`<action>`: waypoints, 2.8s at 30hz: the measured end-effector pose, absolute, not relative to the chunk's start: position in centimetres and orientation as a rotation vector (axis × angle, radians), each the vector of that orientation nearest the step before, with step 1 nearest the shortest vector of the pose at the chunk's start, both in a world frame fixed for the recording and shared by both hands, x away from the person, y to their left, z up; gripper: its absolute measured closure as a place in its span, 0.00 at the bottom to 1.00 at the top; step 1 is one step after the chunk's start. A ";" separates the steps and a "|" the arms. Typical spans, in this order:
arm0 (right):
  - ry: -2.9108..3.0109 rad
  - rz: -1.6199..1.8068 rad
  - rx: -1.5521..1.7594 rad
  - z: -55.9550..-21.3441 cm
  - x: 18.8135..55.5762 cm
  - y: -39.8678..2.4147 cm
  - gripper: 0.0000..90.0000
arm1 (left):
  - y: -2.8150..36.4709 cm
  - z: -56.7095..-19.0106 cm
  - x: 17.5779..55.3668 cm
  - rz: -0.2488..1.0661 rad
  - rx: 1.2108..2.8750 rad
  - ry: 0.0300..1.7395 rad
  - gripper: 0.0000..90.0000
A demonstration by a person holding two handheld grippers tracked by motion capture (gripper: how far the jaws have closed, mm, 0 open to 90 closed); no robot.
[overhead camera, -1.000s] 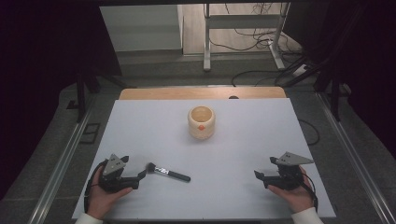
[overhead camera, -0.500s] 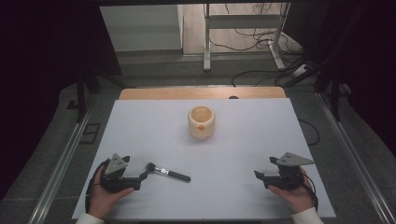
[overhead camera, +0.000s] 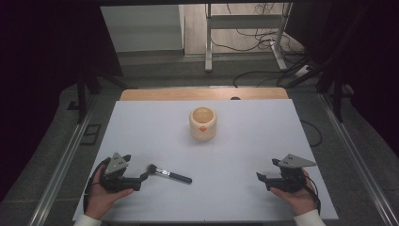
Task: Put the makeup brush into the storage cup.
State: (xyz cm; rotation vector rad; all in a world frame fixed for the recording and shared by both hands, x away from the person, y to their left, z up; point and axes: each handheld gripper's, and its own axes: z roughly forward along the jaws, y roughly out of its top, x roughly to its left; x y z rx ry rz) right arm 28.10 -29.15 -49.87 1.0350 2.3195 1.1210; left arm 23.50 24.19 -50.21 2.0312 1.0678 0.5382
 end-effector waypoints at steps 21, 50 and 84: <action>2.320 1.120 1.032 -49.9 28.0 -29.0 0.20 | 24.2 -48.9 24.8 0.498 2.132 0.884 0.16; 2.325 1.117 1.029 -49.9 28.0 -29.0 0.20 | 22.5 -45.9 27.2 0.443 2.365 0.501 0.23; 2.331 1.121 1.021 -50.0 28.0 -28.9 0.19 | 20.2 -46.0 30.2 0.413 2.531 0.213 0.22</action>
